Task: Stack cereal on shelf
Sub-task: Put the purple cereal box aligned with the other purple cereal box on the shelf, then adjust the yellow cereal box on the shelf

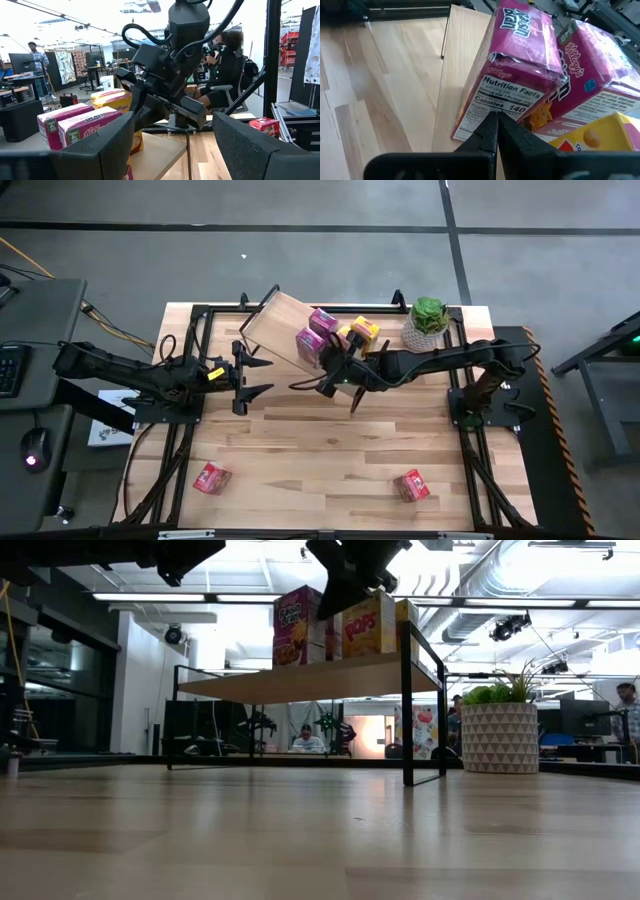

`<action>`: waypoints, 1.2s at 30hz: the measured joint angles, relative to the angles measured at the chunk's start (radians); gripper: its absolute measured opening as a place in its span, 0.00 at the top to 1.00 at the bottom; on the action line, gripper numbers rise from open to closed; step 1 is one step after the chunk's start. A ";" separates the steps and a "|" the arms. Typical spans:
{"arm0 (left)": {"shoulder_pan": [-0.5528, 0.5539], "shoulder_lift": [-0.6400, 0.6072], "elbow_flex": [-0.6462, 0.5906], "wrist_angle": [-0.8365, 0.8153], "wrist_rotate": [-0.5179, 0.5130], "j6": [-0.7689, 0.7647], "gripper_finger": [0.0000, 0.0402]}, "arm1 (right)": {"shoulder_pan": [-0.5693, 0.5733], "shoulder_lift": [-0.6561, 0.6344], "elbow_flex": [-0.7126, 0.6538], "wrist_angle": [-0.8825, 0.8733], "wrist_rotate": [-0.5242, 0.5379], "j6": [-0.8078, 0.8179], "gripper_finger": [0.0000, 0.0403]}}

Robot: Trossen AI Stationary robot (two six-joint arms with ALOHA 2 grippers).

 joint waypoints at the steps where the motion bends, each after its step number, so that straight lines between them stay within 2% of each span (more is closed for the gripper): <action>1: 0.000 0.000 0.000 0.000 0.000 0.000 0.35 | 0.000 0.000 0.000 -0.001 -0.001 -0.002 1.00; 8: 0.000 0.000 0.000 -0.005 -0.009 0.000 0.35 | 0.039 -0.073 0.000 -0.097 -0.002 -0.004 1.00; 16: 0.039 0.042 0.000 -0.060 -0.113 0.006 0.38 | 0.107 -0.249 0.001 -0.216 0.114 0.071 1.00; 21: 0.113 0.163 0.000 -0.046 -0.148 -0.013 0.53 | 0.109 -0.295 -0.012 -0.270 0.170 0.113 1.00; 27: 0.178 0.277 0.000 0.047 -0.148 -0.030 0.82 | -0.001 -0.296 -0.013 -0.443 0.265 0.243 1.00; 30: 0.197 0.286 0.000 0.054 -0.148 -0.028 0.96 | -0.107 -0.322 -0.013 -0.459 0.220 0.279 1.00; 32: 0.210 0.285 0.000 0.055 -0.147 -0.026 0.97 | -0.187 -0.349 -0.013 -0.437 0.160 0.283 1.00; 34: 0.216 0.281 0.000 0.056 -0.147 -0.006 0.96 | -0.279 -0.369 -0.013 -0.416 0.051 0.290 1.00; 36: 0.220 0.281 0.000 0.057 -0.139 0.015 0.97 | -0.381 -0.380 -0.013 -0.406 -0.107 0.311 1.00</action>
